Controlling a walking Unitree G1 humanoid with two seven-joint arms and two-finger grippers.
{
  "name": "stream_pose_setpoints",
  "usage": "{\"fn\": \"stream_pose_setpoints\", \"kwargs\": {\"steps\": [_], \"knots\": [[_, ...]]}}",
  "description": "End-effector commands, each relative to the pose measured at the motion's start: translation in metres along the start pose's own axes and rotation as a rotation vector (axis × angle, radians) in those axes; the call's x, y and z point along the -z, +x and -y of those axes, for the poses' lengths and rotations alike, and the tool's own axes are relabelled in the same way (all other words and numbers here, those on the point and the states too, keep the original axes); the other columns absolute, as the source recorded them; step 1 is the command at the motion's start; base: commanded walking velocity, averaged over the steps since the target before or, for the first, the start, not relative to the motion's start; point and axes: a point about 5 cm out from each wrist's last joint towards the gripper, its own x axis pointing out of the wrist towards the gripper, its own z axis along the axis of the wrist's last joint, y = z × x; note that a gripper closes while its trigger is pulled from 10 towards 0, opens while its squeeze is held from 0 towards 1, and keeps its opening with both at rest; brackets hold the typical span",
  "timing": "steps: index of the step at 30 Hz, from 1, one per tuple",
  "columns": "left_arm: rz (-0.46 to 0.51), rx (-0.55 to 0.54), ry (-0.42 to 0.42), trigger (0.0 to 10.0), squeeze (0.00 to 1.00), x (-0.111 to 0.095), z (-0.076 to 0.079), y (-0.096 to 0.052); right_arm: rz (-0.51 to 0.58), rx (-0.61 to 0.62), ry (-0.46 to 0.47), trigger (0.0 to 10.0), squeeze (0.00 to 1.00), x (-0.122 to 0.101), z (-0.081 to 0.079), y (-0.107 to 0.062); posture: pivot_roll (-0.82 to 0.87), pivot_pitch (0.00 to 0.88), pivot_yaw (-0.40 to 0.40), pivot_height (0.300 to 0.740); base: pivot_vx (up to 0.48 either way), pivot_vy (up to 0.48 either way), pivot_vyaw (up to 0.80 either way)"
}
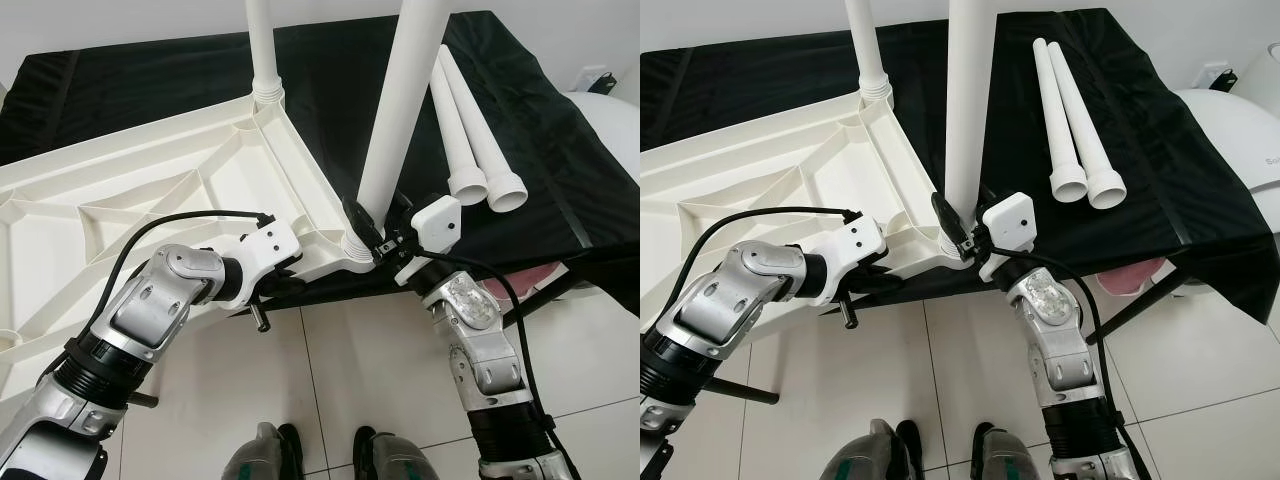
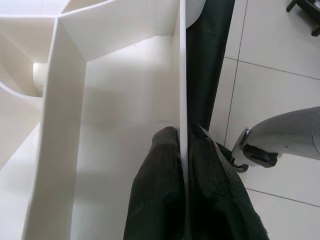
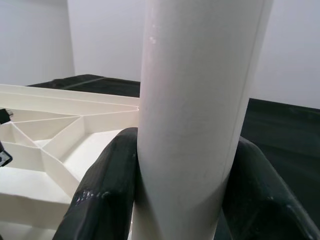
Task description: Building children table
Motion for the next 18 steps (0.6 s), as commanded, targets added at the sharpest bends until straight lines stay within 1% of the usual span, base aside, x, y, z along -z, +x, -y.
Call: {"fn": "stream_pose_setpoints", "kwargs": {"steps": [1,13,15,18], "knots": [[-0.038,0.009,-0.037,10.0,0.00,0.0109,0.0003,0.0013,-0.139,0.076,0.011,10.0,0.00,0.0238,0.0034,-0.0111,-0.08,0.200,0.031,0.740,0.000,0.000,0.00],[-0.035,0.011,-0.038,10.0,0.00,0.0105,0.0013,0.0026,-0.147,0.167,-0.019,10.0,0.00,0.0231,0.0006,-0.0092,-0.08,0.193,0.025,0.740,0.000,0.000,0.00],[-0.035,0.011,-0.038,10.0,0.00,0.0104,0.0014,0.0026,-0.154,0.202,-0.037,10.0,0.00,0.0229,0.0006,-0.0084,-0.08,0.195,0.024,0.740,0.000,0.000,0.00],[-0.035,0.010,-0.039,10.0,0.00,0.0106,0.0012,0.0023,-0.166,0.250,-0.038,10.0,0.00,0.0237,0.0010,-0.0081,-0.08,0.197,0.022,0.740,0.000,0.000,0.00]]}}
